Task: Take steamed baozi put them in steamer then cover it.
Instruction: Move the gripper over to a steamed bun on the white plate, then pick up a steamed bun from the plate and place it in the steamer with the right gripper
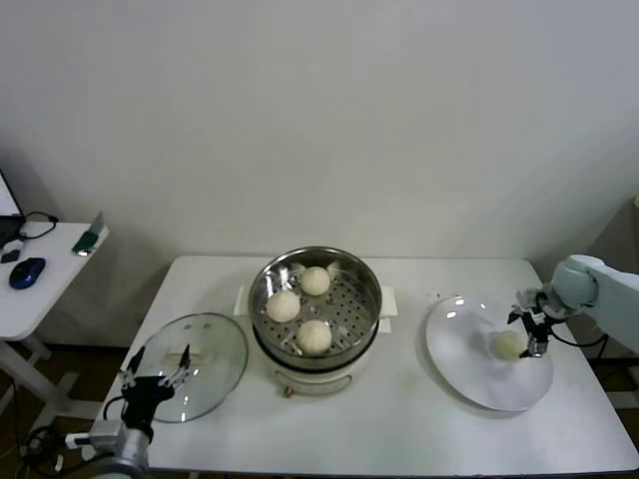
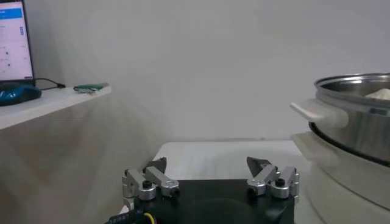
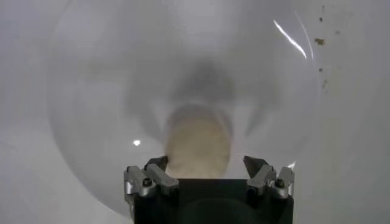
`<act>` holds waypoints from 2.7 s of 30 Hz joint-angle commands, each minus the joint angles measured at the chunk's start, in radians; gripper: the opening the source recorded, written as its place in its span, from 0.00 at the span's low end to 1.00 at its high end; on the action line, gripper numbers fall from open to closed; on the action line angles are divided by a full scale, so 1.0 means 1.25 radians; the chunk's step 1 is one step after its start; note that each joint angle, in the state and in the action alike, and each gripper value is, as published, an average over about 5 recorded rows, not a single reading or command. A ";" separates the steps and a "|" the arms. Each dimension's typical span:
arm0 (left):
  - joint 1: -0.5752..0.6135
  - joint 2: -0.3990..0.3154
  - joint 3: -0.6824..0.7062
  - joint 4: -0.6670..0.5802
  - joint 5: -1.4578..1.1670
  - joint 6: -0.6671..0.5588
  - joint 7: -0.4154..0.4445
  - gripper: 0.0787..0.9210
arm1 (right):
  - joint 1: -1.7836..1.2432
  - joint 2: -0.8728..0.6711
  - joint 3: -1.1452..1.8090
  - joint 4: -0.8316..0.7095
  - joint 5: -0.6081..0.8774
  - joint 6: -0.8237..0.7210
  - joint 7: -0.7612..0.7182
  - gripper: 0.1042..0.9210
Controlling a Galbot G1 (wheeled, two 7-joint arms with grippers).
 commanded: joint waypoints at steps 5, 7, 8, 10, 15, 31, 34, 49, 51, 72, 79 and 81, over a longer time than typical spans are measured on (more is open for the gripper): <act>-0.002 0.001 0.001 0.000 0.000 0.001 0.000 0.88 | 0.012 0.013 -0.016 -0.009 0.014 -0.001 -0.024 0.85; -0.002 0.001 0.001 0.001 0.000 0.001 0.000 0.88 | 0.020 0.013 -0.027 -0.007 0.018 0.001 -0.031 0.84; -0.002 0.001 0.001 0.001 -0.001 0.000 0.000 0.88 | 0.023 0.014 -0.032 -0.006 0.019 0.001 -0.033 0.84; -0.002 0.001 0.001 0.002 -0.002 0.000 0.000 0.88 | 0.026 0.015 -0.038 -0.006 0.018 0.001 -0.034 0.84; -0.003 0.002 0.001 0.006 -0.003 -0.001 0.000 0.88 | 0.023 0.026 -0.036 -0.022 0.006 0.001 -0.026 0.84; -0.007 0.002 0.000 0.007 -0.004 0.000 0.000 0.88 | 0.085 0.031 -0.078 -0.002 0.043 -0.007 -0.030 0.69; -0.008 0.002 0.000 0.007 -0.003 0.000 0.000 0.88 | 0.227 0.033 -0.203 0.050 0.136 -0.022 -0.028 0.69; -0.013 0.015 0.004 0.000 -0.009 0.004 0.001 0.88 | 0.856 0.243 -0.535 0.364 0.641 -0.152 -0.026 0.69; -0.014 0.017 0.004 -0.001 -0.011 0.004 0.001 0.88 | 0.844 0.271 -0.494 0.399 0.676 -0.180 0.000 0.69; 0.000 0.018 -0.008 -0.010 -0.031 -0.003 -0.002 0.88 | 0.493 0.486 -0.390 0.311 0.589 -0.252 0.136 0.69; -0.003 0.017 -0.012 -0.008 -0.033 -0.002 -0.002 0.88 | 0.449 0.490 -0.385 0.282 0.546 -0.259 0.153 0.69; -0.004 0.017 -0.012 -0.007 -0.033 -0.003 -0.002 0.88 | 0.441 0.493 -0.381 0.276 0.543 -0.261 0.154 0.69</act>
